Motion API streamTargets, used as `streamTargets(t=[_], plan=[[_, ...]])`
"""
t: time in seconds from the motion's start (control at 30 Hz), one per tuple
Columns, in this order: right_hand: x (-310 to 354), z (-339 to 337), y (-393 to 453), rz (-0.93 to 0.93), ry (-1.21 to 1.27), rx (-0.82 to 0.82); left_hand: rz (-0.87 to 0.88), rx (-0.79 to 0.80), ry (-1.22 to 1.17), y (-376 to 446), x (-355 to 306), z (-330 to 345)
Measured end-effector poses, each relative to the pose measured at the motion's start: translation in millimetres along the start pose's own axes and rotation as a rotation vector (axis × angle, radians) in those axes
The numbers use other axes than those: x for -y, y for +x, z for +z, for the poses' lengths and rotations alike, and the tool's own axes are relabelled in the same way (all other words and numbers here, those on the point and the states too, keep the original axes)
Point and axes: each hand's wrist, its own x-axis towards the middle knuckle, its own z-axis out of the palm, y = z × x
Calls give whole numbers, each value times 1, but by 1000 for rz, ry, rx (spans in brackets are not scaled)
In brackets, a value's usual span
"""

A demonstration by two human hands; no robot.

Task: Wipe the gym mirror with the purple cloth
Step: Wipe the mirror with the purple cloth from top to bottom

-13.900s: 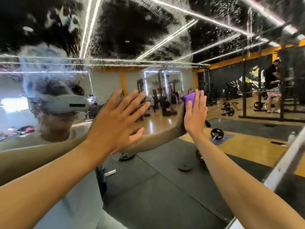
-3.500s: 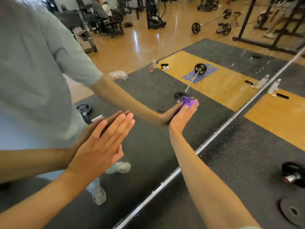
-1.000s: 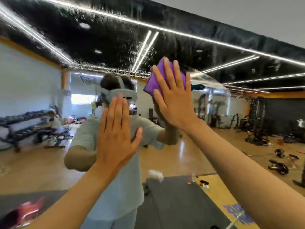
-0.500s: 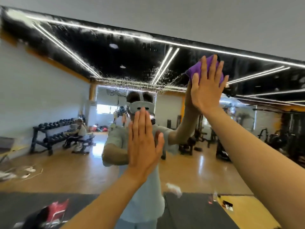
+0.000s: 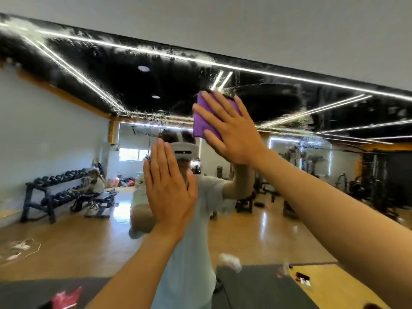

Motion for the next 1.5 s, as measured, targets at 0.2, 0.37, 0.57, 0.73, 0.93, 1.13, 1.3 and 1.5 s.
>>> streamTargets(t=[0.2, 0.37, 0.57, 0.73, 0.93, 1.13, 1.3, 1.5], plan=[[-78, -5, -77, 668, 108, -83, 41, -7, 5, 0, 3, 2], [-106, -9, -122, 1034, 156, -121, 54, 11, -2, 0, 1, -2], [-72, -3, -94, 328, 37, 13, 22, 7, 28, 3, -5, -2], [-120, -7, -104, 171, 31, 17, 196, 22, -23, 6, -83, -10], [-206, -13, -124, 364, 76, -30, 403, 57, -103, 28, -222, 40], [-292, -7, -182, 530, 105, -103, 324, 37, -22, 39, -271, 93], [-342, -7, -230, 769, 106, -152, 330, 3, 36, 38, -267, 100], [-311, -3, -196, 850, 120, -174, 317, 7, -7, 37, -267, 101]])
